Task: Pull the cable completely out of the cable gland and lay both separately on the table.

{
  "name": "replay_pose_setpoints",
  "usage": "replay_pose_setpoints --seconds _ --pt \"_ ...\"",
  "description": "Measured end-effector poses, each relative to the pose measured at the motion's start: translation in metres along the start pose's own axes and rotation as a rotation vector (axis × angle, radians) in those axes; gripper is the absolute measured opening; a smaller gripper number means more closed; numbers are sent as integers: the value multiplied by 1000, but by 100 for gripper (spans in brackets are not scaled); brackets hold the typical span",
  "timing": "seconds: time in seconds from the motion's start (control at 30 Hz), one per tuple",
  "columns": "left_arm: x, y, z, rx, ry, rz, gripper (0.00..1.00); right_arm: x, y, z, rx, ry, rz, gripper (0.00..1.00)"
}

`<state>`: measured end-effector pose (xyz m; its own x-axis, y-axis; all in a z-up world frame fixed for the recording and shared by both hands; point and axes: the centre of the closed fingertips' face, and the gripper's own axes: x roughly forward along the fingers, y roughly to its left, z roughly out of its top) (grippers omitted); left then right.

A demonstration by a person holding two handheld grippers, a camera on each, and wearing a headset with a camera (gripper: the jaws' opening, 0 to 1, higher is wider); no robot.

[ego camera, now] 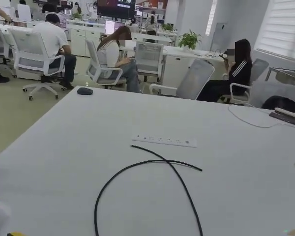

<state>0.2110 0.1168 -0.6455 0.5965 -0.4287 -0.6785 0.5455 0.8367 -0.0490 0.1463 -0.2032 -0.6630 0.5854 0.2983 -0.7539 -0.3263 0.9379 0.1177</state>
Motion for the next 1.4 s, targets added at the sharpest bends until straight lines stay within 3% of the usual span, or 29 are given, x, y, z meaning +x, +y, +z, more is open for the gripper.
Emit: replay_pose_setpoints --seconds 0.1,0.33,0.47,1.1,1.13,1.2,1.33,1.4 --pt "0 0 -1 1 5 0 29 -1 -1 4 -4 -21 -9 40" --pt "-1 -1 3 11 -14 4 31 -1 -1 2 -12 -13 -3 39" --pt "0 -1 0 18 9 3 31 -1 0 2 -13 -9 0 39" --pt "-1 -1 -3 28 16 -5 31 -1 4 0 -32 3 19 35" --pt "-2 -1 -3 29 13 -7 31 -1 5 0 -35 4 21 34" --pt "-3 0 6 5 -43 -8 31 0 5 0 -35 8 24 34" --pt "-2 1 2 14 -19 -1 29 0 6 -1 -31 13 28 34" --pt "-2 0 3 27 -28 -1 32 0 6 -1 -32 13 32 34"
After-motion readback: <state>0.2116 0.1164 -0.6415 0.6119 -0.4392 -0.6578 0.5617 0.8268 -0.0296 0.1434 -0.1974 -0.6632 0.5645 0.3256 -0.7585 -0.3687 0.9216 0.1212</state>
